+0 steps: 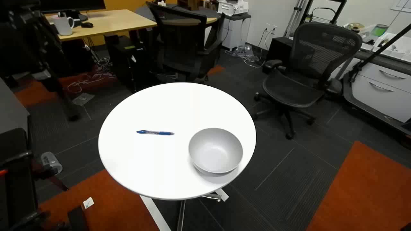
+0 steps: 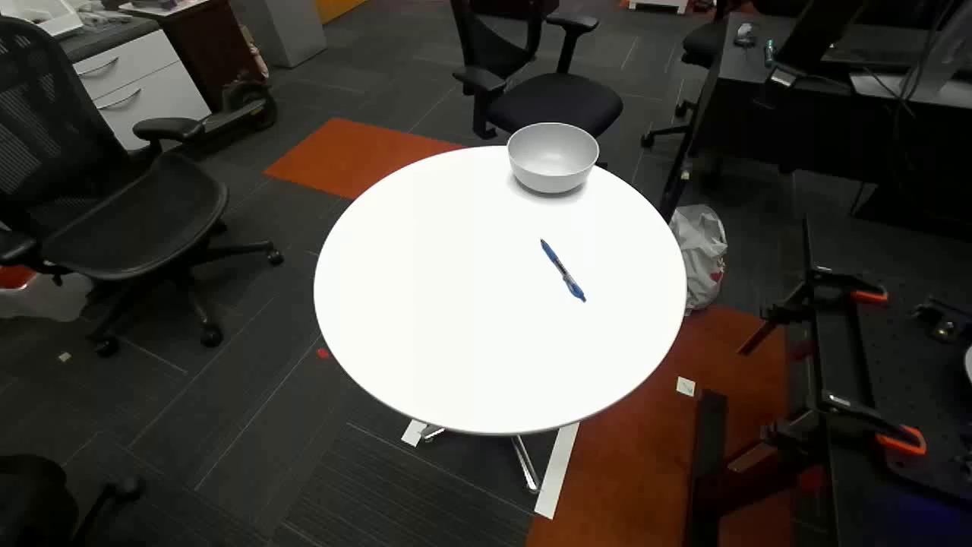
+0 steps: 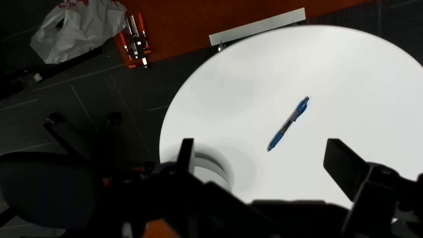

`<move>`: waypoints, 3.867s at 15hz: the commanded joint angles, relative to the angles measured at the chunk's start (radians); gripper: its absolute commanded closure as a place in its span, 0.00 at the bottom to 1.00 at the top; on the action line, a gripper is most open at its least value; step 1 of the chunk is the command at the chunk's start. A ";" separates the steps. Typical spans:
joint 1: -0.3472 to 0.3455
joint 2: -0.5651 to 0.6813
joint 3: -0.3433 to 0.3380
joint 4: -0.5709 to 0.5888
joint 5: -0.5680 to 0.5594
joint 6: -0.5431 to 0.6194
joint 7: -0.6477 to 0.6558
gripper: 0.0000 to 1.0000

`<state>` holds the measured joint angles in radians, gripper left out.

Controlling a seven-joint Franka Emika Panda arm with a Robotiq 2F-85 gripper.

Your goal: Get the pen from the table and put it in the white bowl

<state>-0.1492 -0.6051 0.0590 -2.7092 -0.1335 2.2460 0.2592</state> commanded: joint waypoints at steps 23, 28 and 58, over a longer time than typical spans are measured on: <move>0.056 0.746 -0.010 0.378 -0.024 0.261 0.419 0.00; 0.154 0.924 -0.093 0.490 -0.028 0.308 0.477 0.00; 0.295 1.228 -0.228 0.606 0.129 0.552 0.483 0.95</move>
<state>0.1237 0.6158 -0.1490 -2.1026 -0.0360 2.7761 0.7529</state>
